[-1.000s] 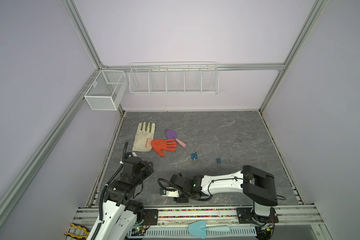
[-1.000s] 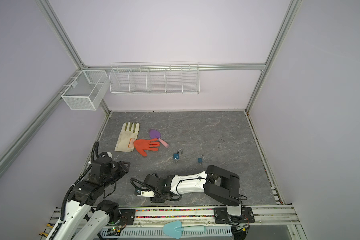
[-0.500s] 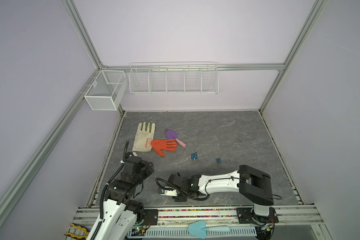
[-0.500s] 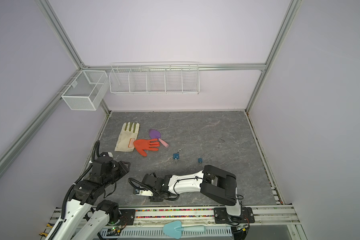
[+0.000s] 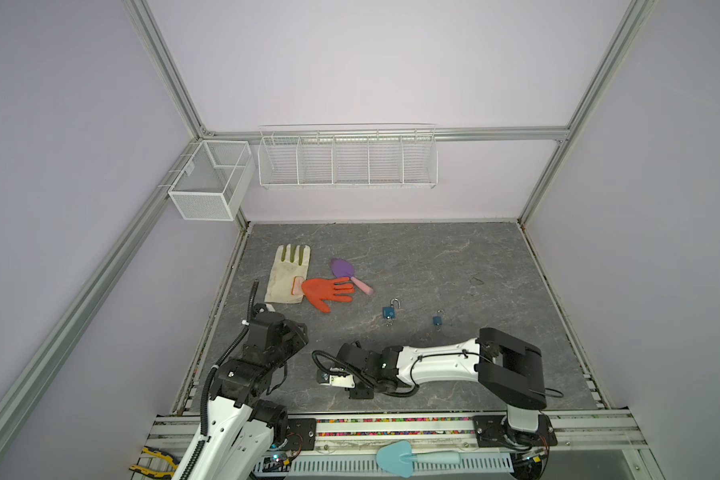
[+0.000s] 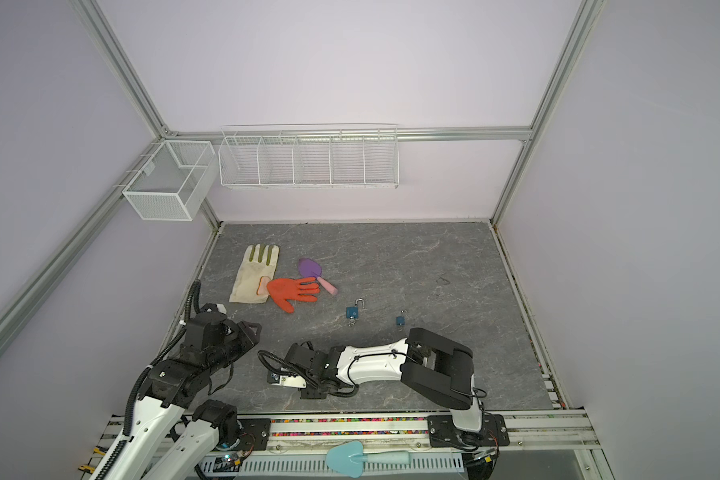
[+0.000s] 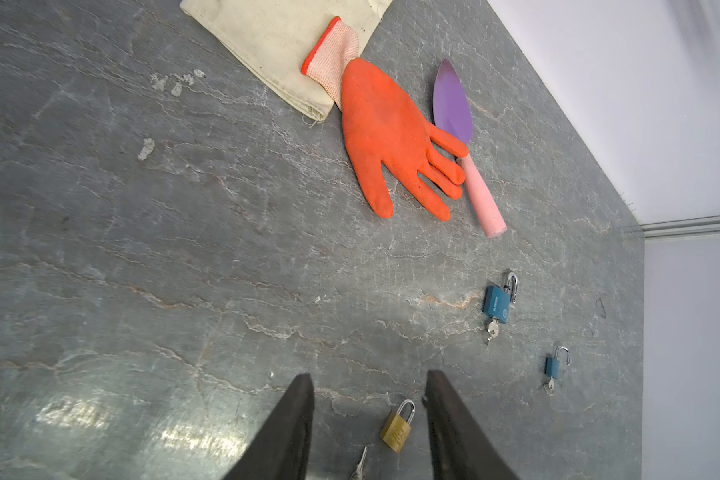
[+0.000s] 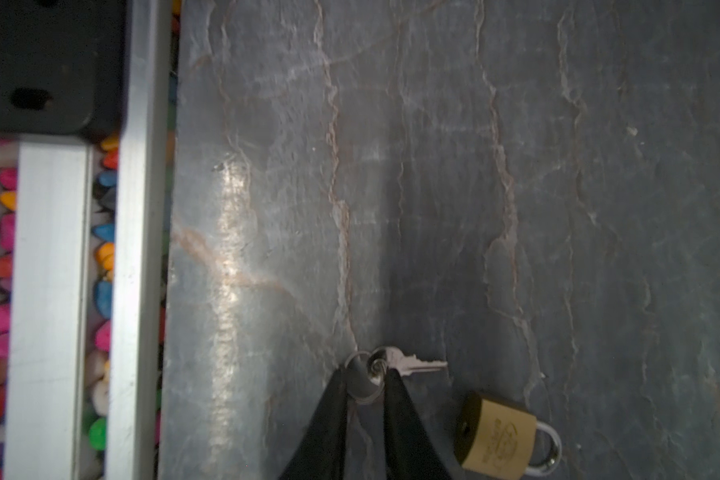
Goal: Unlock with the key
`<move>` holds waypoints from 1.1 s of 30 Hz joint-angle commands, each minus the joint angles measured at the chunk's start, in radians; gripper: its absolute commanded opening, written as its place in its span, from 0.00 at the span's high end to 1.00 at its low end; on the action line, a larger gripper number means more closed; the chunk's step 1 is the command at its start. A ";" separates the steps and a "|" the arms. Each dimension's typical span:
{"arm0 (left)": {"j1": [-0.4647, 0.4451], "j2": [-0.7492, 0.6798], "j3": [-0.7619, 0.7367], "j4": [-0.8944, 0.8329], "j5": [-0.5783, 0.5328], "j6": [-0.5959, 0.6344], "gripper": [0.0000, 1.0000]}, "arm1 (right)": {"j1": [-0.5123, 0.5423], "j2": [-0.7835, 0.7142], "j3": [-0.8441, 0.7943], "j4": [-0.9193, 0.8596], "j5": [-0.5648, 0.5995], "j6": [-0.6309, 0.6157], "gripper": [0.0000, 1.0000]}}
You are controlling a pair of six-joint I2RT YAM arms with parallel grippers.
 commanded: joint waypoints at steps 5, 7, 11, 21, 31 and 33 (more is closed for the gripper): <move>0.007 0.003 -0.010 0.004 0.000 0.006 0.55 | -0.007 -0.005 0.006 0.004 -0.007 -0.028 0.84; 0.008 0.003 -0.011 0.004 -0.001 0.004 0.55 | -0.008 -0.016 -0.004 0.014 -0.004 -0.024 0.84; 0.008 0.004 -0.011 0.002 -0.003 0.003 0.55 | -0.014 -0.042 -0.023 0.016 -0.001 -0.010 0.90; 0.008 -0.005 -0.013 -0.007 -0.016 -0.010 0.55 | -0.030 -0.087 -0.064 0.048 0.002 -0.004 0.88; 0.008 -0.096 -0.008 -0.088 -0.091 -0.044 0.55 | -0.009 -0.038 -0.001 -0.028 -0.010 -0.094 0.67; 0.008 -0.101 -0.001 -0.094 -0.097 -0.043 0.55 | -0.009 -0.029 0.013 -0.037 -0.029 -0.088 0.65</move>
